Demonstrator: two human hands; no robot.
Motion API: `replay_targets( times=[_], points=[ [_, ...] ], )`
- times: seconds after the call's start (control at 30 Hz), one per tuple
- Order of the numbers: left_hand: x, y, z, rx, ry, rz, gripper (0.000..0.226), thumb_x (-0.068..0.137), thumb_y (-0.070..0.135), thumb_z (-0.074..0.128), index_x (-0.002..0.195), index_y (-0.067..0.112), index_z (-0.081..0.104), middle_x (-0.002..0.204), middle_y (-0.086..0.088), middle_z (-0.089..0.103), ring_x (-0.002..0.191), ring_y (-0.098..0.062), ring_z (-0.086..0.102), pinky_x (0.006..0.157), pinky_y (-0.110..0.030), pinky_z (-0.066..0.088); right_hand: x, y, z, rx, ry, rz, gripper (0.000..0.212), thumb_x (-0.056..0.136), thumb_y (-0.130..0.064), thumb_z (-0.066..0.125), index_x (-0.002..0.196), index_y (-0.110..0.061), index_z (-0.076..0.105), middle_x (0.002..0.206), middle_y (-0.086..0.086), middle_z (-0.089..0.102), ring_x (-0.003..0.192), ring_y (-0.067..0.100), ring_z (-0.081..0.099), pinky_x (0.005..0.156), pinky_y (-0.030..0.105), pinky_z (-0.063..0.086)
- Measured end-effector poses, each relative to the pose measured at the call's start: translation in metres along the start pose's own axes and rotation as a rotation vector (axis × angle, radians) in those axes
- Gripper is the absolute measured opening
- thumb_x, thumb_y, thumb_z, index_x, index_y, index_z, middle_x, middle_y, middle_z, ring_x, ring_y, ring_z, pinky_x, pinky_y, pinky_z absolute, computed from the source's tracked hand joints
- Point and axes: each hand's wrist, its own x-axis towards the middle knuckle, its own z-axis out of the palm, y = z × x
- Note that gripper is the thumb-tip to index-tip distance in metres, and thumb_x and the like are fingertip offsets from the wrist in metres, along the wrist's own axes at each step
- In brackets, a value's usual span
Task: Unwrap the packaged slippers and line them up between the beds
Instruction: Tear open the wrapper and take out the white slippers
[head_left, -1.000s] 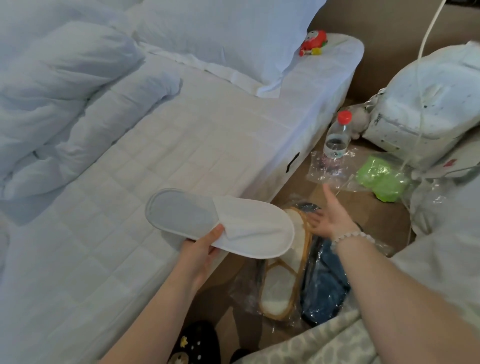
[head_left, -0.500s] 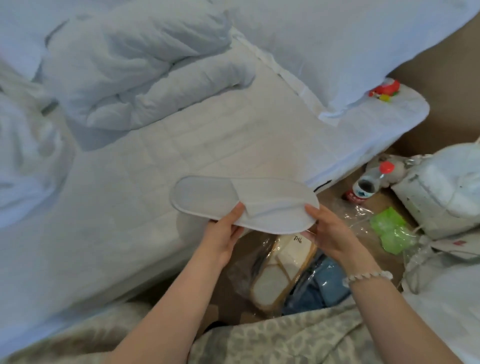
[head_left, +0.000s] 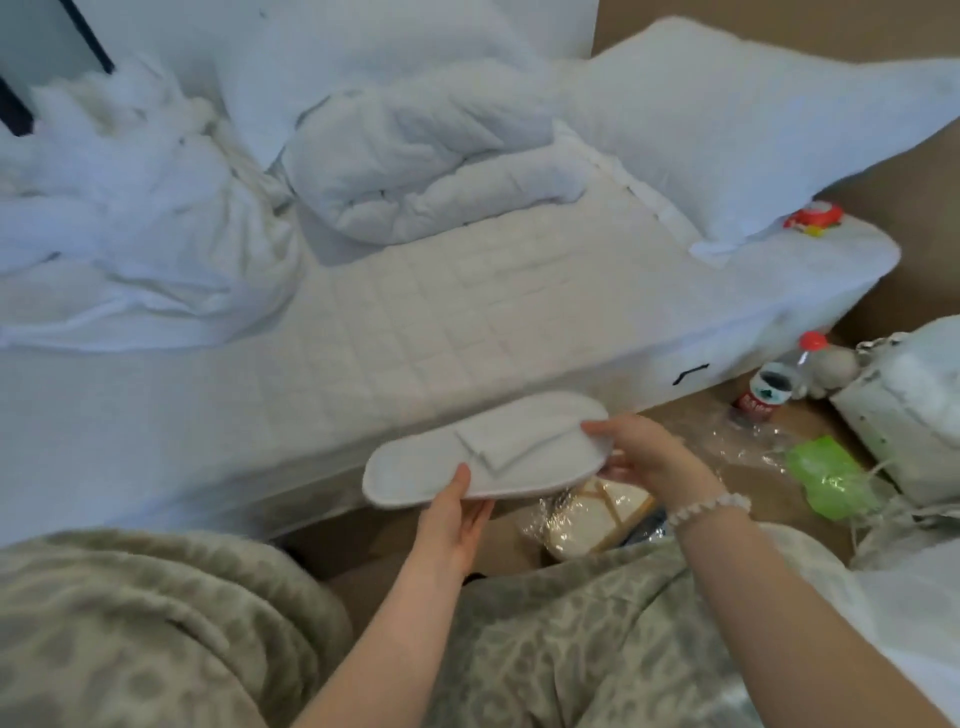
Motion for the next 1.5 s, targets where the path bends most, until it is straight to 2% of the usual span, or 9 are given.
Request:
replay_targets(
  times=[0.1,0.17,0.23,0.47,0.7,0.9,1.17,1.4,1.5],
  points=[
    [0.005,0.011,-0.029,-0.028,0.044,-0.001,0.041,0.092,0.007,0.056,0.131,0.003,0.048,0.133,-0.017,0.054,0.123,-0.031,0.051,0.09,-0.036,0.044,-0.003,0.009,0.033,-0.166,0.087,-0.003,0.034,0.087,-0.007,0.064,0.116,0.008,0.055,0.106,0.021,0.061,0.088,0.03,0.06,0.071,0.037,0.054],
    [0.013,0.021,-0.053,-0.057,0.089,0.002,0.042,0.092,0.007,0.056,0.132,0.002,0.047,0.134,-0.018,0.053,0.125,-0.031,0.05,0.09,-0.037,0.044,0.001,0.017,0.064,-0.279,0.101,-0.002,0.034,0.086,-0.007,0.064,0.115,0.009,0.057,0.103,0.019,0.06,0.081,0.029,0.06,0.064,0.037,0.054],
    [0.022,0.03,-0.079,-0.076,0.125,-0.016,0.042,0.092,0.007,0.055,0.133,0.002,0.045,0.135,-0.018,0.052,0.126,-0.031,0.049,0.093,-0.038,0.042,0.01,0.028,0.094,-0.409,0.117,0.004,0.038,0.084,-0.008,0.063,0.116,0.012,0.057,0.111,0.022,0.063,0.092,0.035,0.063,0.074,0.044,0.057],
    [0.073,0.027,-0.141,-0.113,0.315,-0.07,0.051,0.088,0.006,0.062,0.135,0.003,0.043,0.134,-0.017,0.053,0.122,-0.033,0.052,0.094,-0.04,0.045,0.029,0.079,0.156,-0.742,0.161,0.027,0.05,0.088,-0.01,0.047,0.137,-0.002,0.039,0.135,0.018,0.049,0.124,0.034,0.048,0.097,0.035,0.043],
    [0.11,-0.001,-0.157,-0.067,0.42,-0.16,0.046,0.089,0.006,0.06,0.133,0.003,0.045,0.136,-0.017,0.052,0.123,-0.033,0.051,0.099,-0.041,0.044,0.052,0.121,0.146,-0.696,0.161,0.119,0.047,0.087,-0.007,0.049,0.133,-0.006,0.042,0.133,0.013,0.052,0.12,0.029,0.052,0.084,0.027,0.043],
    [0.139,-0.023,-0.13,-0.068,0.522,-0.152,0.054,0.089,-0.001,0.057,0.139,0.0,0.036,0.141,-0.019,0.045,0.128,-0.035,0.045,0.104,-0.045,0.04,0.087,0.11,0.13,-0.806,0.182,0.119,0.062,0.085,-0.023,0.062,0.138,-0.004,0.035,0.138,0.011,0.046,0.125,0.027,0.048,0.088,0.028,0.042],
    [0.175,-0.052,-0.094,-0.035,0.553,-0.158,0.058,0.087,-0.005,0.059,0.14,-0.003,0.034,0.14,-0.02,0.046,0.127,-0.035,0.046,0.103,-0.043,0.04,0.134,0.097,0.096,-0.9,0.277,0.125,0.061,0.082,-0.019,0.057,0.138,-0.007,0.035,0.134,0.012,0.048,0.121,0.028,0.05,0.088,0.034,0.046],
    [0.184,-0.06,-0.103,0.223,0.48,-0.324,0.04,0.092,0.021,0.058,0.126,0.005,0.049,0.139,-0.017,0.048,0.115,-0.031,0.055,0.088,-0.032,0.044,0.144,0.113,0.084,-0.882,0.243,0.183,0.061,0.084,-0.019,0.057,0.138,-0.006,0.035,0.137,0.012,0.046,0.123,0.028,0.048,0.091,0.032,0.044],
    [0.184,-0.061,-0.103,0.342,0.702,-0.317,0.086,0.072,0.035,0.078,0.137,-0.003,0.037,0.136,-0.022,0.047,0.112,-0.037,0.055,0.089,-0.04,0.048,0.156,0.103,0.068,-0.822,0.366,0.234,0.063,0.081,-0.023,0.06,0.136,-0.003,0.036,0.138,0.015,0.044,0.126,0.032,0.045,0.1,0.039,0.043]
  ],
)
